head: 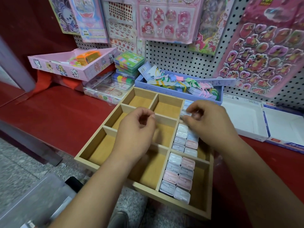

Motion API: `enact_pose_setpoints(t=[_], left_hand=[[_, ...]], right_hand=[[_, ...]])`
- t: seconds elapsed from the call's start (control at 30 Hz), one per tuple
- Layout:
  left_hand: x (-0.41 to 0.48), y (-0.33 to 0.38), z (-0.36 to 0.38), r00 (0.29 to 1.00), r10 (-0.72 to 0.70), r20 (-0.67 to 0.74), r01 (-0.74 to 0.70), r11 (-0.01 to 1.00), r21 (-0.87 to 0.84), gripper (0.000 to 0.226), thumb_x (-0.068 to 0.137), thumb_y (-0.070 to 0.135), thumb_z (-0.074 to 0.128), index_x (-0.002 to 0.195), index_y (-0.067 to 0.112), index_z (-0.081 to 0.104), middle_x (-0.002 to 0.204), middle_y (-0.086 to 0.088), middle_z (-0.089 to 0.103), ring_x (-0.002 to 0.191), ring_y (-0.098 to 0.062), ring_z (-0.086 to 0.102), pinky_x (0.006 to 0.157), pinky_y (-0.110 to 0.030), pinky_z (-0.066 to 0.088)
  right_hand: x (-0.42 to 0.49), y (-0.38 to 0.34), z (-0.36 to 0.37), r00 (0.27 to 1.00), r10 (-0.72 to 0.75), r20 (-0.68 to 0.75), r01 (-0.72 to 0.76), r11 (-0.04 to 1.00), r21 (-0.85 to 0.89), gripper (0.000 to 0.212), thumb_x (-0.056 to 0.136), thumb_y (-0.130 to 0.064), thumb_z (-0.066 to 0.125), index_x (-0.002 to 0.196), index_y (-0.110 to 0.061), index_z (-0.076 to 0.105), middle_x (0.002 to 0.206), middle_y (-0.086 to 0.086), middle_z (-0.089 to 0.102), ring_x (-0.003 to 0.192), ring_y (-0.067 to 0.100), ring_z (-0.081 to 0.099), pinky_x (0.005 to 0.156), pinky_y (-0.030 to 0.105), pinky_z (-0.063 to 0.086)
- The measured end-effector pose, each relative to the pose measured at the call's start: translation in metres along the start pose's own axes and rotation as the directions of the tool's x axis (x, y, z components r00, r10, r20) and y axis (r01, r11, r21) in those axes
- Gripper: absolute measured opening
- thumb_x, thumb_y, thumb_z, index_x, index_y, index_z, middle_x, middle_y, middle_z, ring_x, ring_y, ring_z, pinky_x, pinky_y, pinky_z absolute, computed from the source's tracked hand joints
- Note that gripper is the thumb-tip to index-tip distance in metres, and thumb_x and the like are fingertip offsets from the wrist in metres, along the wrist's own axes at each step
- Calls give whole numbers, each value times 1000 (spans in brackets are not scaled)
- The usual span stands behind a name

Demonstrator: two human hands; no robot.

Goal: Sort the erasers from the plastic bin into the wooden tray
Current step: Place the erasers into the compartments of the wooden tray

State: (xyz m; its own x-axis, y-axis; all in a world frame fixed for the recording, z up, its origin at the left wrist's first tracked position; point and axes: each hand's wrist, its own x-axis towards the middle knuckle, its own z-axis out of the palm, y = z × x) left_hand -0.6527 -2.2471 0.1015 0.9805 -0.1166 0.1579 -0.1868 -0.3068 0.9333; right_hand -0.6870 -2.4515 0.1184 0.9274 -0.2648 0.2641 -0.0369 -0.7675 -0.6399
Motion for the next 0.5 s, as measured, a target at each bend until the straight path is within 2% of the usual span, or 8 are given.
enact_pose_setpoints(t=[0.07,0.17,0.37,0.5], left_hand=[[-1,-3,-5,994,110,14,-110,956,271,8,94,26,62,98,26,68,99,7,63,88,-2,60,83,-22,48],[-5,-2,-5,988,109,111,-152,821,551,27,93,34,59,118,25,63,111,5,52,110,-19,54,97,-36,41],[-12,-2,-3,990,74,121,-136,726,674,45,94,39,57,134,21,52,119,-3,47,116,-26,45,100,-37,35],[-10,-7,-3,989,64,131,-138,696,704,45,94,43,55,132,19,53,116,-4,50,117,-27,47,101,-38,35]], right_hand=[[1,8,-2,999,1,-42,-5,995,-100,12,87,-35,78,84,-25,70,81,-11,58,76,8,56,73,32,48],[3,11,4,999,-32,6,32,978,-206,13,90,-35,73,82,-27,69,85,-10,56,81,13,55,74,32,45],[4,17,15,999,-31,5,32,973,-228,9,93,-33,71,88,-25,74,93,-7,52,92,13,50,77,30,41],[5,20,18,1000,-18,-22,12,970,-241,12,94,-33,69,93,-23,76,94,-4,59,93,15,52,77,32,43]])
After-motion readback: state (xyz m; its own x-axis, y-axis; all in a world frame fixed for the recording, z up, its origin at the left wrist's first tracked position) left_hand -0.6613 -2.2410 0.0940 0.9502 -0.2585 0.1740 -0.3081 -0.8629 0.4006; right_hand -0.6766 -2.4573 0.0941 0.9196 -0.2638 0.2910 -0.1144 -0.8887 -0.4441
